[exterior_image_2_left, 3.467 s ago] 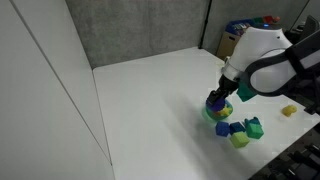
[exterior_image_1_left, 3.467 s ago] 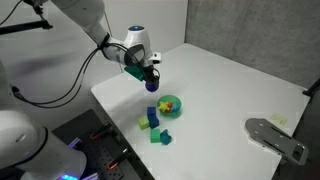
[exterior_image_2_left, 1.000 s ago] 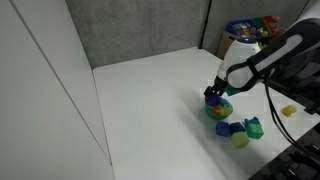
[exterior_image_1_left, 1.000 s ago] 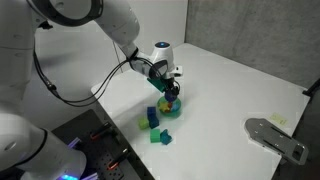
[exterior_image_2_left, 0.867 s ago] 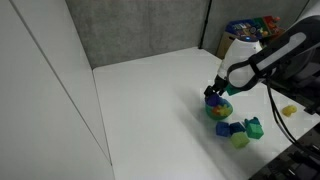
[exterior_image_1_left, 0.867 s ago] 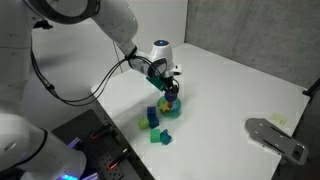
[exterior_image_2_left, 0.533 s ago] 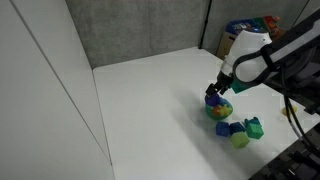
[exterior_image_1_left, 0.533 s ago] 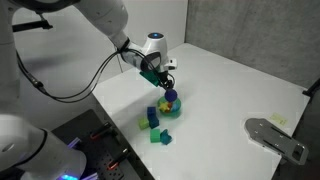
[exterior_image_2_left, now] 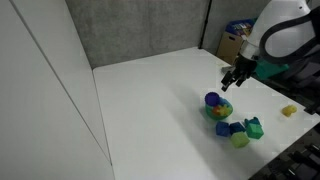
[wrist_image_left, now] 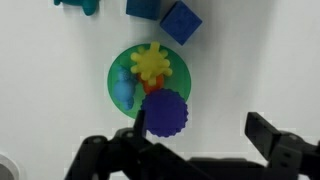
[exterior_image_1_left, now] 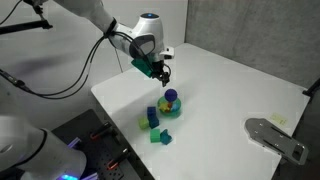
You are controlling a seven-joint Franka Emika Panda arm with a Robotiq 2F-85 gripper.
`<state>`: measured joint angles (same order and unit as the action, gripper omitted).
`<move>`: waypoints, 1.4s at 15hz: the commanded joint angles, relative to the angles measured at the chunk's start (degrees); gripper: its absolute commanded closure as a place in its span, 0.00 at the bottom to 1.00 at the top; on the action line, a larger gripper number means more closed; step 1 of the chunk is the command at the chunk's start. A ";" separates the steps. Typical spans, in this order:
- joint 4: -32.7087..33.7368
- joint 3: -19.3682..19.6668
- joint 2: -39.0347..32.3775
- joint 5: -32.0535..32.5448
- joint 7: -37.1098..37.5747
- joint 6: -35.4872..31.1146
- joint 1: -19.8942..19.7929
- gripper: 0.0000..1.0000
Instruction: Put the purple toy in the green bowl
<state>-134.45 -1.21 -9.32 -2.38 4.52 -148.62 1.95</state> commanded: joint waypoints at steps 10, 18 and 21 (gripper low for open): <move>-2.52 2.15 27.30 1.06 -1.17 28.17 -1.61 0.00; 0.23 1.45 36.56 1.42 -1.11 44.09 -1.62 0.00; 0.60 1.48 37.68 1.15 -1.48 45.86 -1.49 0.00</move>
<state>-134.89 0.53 27.41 -0.79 3.81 -105.24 0.74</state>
